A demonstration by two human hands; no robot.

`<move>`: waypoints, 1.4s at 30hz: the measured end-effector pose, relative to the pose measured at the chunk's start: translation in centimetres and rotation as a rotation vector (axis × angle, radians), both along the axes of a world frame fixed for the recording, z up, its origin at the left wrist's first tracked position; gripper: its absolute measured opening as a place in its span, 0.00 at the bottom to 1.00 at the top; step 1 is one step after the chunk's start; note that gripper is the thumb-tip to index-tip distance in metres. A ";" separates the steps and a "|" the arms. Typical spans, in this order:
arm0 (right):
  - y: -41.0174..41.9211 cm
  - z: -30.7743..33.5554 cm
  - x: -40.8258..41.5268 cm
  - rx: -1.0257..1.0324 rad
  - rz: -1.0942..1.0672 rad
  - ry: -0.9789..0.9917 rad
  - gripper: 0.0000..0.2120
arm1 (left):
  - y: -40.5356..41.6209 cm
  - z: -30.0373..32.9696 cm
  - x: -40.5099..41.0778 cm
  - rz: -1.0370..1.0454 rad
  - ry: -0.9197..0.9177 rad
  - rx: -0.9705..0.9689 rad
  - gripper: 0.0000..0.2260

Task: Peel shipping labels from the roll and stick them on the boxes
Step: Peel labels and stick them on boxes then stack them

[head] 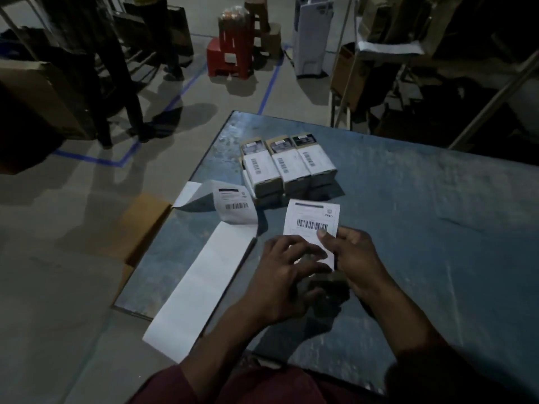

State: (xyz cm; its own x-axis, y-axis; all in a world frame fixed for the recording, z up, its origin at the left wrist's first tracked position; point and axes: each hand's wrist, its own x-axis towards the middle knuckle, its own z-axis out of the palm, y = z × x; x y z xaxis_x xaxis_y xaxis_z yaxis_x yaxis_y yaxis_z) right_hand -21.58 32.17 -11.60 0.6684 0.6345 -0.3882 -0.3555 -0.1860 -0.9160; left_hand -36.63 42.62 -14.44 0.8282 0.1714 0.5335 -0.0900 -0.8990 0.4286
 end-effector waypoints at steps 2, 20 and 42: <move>-1.7 -0.2 0.5 -0.026 -0.021 -0.022 0.10 | -0.2 1.1 -0.1 -0.063 0.014 -0.167 0.20; -9.7 -1.1 2.8 -0.249 -0.012 -0.099 0.17 | -4.5 0.5 2.8 0.479 0.289 -1.304 0.07; -8.5 -2.0 2.4 -0.449 -0.180 -0.120 0.21 | -4.1 -2.8 5.2 0.674 0.341 -0.950 0.09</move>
